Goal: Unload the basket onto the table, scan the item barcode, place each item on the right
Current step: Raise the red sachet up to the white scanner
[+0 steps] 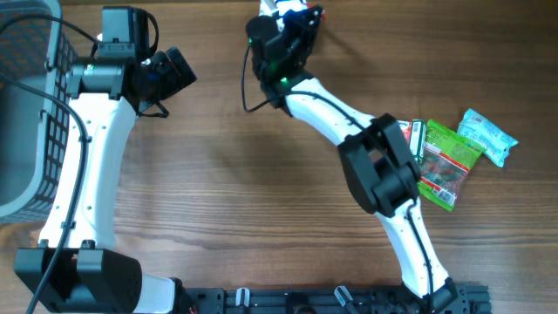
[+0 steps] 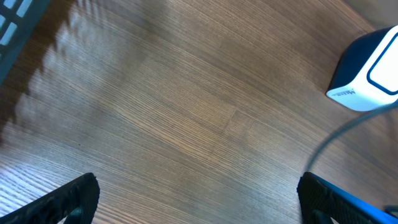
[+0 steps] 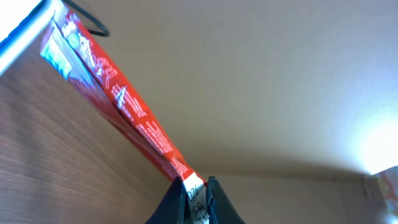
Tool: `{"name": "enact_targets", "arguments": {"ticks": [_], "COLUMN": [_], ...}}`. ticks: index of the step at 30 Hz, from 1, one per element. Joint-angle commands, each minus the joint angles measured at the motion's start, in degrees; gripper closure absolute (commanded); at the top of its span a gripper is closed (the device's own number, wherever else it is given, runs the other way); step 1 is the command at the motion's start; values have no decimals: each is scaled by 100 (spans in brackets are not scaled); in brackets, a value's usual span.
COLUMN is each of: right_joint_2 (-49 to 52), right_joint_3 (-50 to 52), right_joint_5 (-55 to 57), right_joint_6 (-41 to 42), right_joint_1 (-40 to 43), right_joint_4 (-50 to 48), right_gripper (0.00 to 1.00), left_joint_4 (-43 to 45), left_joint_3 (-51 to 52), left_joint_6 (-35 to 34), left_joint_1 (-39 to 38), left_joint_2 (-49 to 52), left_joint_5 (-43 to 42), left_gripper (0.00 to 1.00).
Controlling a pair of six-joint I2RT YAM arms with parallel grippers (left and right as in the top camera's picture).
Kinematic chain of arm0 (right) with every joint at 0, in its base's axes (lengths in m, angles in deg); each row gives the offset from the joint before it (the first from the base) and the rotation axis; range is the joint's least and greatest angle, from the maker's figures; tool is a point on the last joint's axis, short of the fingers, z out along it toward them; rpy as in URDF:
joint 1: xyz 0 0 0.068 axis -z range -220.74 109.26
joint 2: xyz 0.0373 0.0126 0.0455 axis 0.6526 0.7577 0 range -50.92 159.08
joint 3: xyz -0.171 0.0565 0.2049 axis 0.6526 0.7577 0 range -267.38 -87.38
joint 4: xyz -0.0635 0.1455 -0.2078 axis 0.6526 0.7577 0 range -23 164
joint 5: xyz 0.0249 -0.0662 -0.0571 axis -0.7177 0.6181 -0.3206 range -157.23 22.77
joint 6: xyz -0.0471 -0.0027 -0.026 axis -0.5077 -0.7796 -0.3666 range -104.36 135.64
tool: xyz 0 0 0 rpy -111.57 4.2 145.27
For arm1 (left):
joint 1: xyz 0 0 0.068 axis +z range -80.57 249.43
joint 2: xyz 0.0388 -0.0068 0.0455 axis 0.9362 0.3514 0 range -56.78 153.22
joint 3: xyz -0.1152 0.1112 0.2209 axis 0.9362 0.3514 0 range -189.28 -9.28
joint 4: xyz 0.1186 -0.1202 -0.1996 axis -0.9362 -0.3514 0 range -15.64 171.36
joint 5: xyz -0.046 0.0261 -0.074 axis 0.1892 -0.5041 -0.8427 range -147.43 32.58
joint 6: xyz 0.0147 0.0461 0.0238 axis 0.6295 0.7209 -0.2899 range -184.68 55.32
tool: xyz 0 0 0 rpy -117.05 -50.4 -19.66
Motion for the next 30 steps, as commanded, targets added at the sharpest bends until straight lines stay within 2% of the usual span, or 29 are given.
{"name": "enact_targets", "arguments": {"ticks": [1, 8, 12, 22, 28, 30], "right_joint_2": [339, 358, 358, 358, 358, 334], "right_joint_3": [-76, -70, -11, 0, 0, 0], "right_joint_5": [-227, -522, -713, -1126, -1296, -1263], "right_joint_6": [-597, -579, -575, -278, -251, 92], "right_joint_1": [-192, -238, -280, -293, -291, -289], "right_joint_4": [-181, -177, 157, 1698, 1967, 1941], "right_gripper": [96, 96, 96, 96, 96, 96], "left_joint_4": [7, 7, 7, 7, 7, 7], "left_joint_3": [22, 22, 22, 22, 22, 22], "left_joint_6": [24, 24, 24, 24, 24, 24], "left_joint_1": [28, 28, 28, 28, 28, 28], "left_joint_2": [-26, -26, -26, -26, -26, -26], "left_joint_5": [15, 15, 15, 15, 15, 13], "left_gripper": [0, 0, 0, 0, 0, 0]}}
